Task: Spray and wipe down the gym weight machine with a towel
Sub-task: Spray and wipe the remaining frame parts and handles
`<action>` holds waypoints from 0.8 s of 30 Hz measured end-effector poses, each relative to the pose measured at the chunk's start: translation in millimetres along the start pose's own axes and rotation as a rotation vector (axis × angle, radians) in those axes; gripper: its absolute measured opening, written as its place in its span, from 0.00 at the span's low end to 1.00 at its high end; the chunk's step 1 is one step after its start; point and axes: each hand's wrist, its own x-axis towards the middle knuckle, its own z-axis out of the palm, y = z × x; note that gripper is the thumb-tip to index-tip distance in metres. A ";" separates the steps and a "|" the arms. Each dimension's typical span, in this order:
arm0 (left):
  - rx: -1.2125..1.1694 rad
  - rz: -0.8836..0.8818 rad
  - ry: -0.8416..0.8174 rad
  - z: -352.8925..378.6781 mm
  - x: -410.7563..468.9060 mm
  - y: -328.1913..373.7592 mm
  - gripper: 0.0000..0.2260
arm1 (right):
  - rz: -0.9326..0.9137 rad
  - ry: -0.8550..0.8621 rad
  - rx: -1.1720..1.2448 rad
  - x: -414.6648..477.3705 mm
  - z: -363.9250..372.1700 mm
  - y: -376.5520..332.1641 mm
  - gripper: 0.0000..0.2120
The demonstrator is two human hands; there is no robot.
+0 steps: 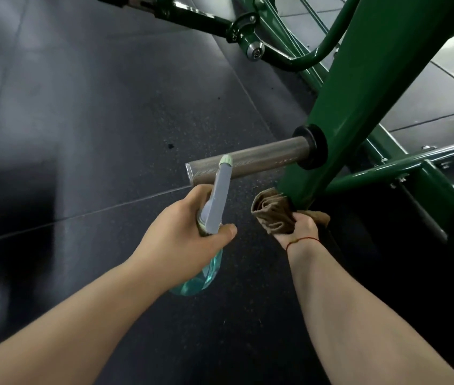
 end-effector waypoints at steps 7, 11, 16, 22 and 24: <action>-0.001 0.049 -0.068 8.3 -4.7 14.6 0.16 | -0.288 0.041 0.070 -95.1 20.9 -1.1 0.38; -0.036 0.109 -0.026 10.5 -5.1 26.1 0.13 | -0.341 0.121 -0.172 -91.3 30.2 -2.3 0.40; -0.030 0.101 -0.016 8.6 -5.6 26.5 0.13 | -0.237 0.067 -0.327 -19.5 10.9 -3.0 0.51; -0.004 0.082 -0.027 5.4 -6.5 24.2 0.15 | -0.258 0.032 -0.379 -41.6 5.3 -19.2 0.45; -0.016 0.077 -0.024 4.9 -4.2 24.1 0.15 | -0.356 0.093 -0.406 -79.6 17.7 -20.7 0.41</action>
